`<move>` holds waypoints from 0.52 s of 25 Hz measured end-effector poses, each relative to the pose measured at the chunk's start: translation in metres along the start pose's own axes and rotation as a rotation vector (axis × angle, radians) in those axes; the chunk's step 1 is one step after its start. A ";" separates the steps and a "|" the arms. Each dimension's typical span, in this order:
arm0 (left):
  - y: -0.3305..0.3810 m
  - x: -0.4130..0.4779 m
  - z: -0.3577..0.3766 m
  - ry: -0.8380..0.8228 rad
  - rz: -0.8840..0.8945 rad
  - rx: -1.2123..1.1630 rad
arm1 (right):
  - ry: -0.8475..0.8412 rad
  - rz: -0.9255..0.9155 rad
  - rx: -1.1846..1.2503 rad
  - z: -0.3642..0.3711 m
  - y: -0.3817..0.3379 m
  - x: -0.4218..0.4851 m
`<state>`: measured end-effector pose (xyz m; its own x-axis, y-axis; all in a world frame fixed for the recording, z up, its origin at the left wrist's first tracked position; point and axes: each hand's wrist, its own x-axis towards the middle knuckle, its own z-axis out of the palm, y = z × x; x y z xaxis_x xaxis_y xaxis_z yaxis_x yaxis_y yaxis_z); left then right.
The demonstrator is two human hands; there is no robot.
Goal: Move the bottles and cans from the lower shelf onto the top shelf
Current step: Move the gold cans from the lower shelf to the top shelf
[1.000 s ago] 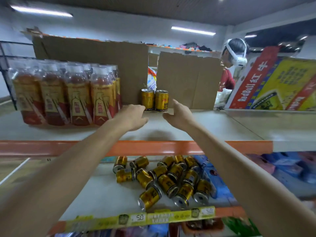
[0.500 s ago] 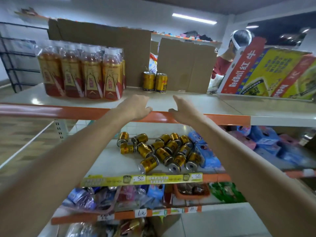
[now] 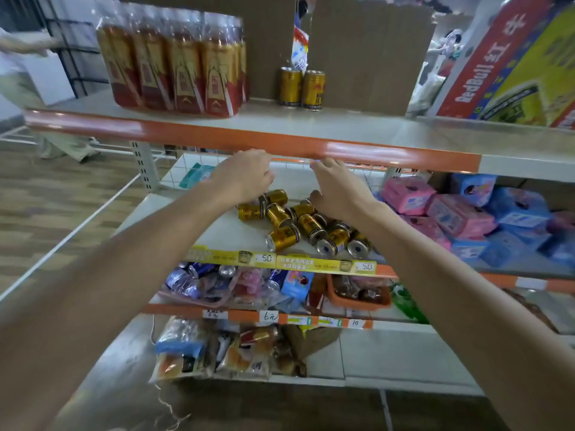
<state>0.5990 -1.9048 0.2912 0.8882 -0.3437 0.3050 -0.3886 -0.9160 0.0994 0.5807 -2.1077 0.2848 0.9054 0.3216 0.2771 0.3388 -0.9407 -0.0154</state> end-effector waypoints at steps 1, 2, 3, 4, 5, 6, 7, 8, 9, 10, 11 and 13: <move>-0.001 -0.008 0.006 -0.009 -0.013 0.006 | -0.016 -0.008 0.024 0.007 0.000 -0.005; -0.002 -0.017 0.013 -0.033 -0.031 0.024 | -0.033 -0.016 0.040 0.014 -0.001 -0.011; -0.003 -0.025 0.020 -0.064 -0.052 0.040 | -0.047 -0.020 0.045 0.022 -0.001 -0.016; -0.005 -0.032 0.029 -0.097 -0.077 0.051 | -0.062 -0.019 0.042 0.031 -0.002 -0.021; -0.007 -0.039 0.037 -0.136 -0.099 0.056 | -0.080 -0.015 0.041 0.041 -0.003 -0.026; -0.008 -0.046 0.046 -0.173 -0.115 0.064 | -0.101 -0.011 0.045 0.050 -0.004 -0.031; -0.010 -0.051 0.055 -0.202 -0.125 0.074 | -0.127 -0.005 0.056 0.060 -0.004 -0.035; -0.011 -0.056 0.063 -0.229 -0.142 0.081 | -0.156 0.006 0.069 0.070 -0.005 -0.039; -0.012 -0.061 0.071 -0.253 -0.164 0.077 | -0.187 0.019 0.081 0.080 -0.005 -0.044; -0.014 -0.064 0.079 -0.273 -0.184 0.071 | -0.214 0.033 0.091 0.090 -0.005 -0.047; -0.016 -0.067 0.087 -0.294 -0.196 0.066 | -0.246 0.048 0.098 0.099 -0.005 -0.049; -0.021 -0.071 0.102 -0.336 -0.221 0.057 | -0.317 0.073 0.107 0.117 -0.007 -0.048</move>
<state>0.5689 -1.8819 0.1710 0.9832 -0.1771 -0.0453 -0.1735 -0.9821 0.0729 0.5650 -2.1040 0.1593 0.9569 0.2876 -0.0407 0.2803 -0.9511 -0.1295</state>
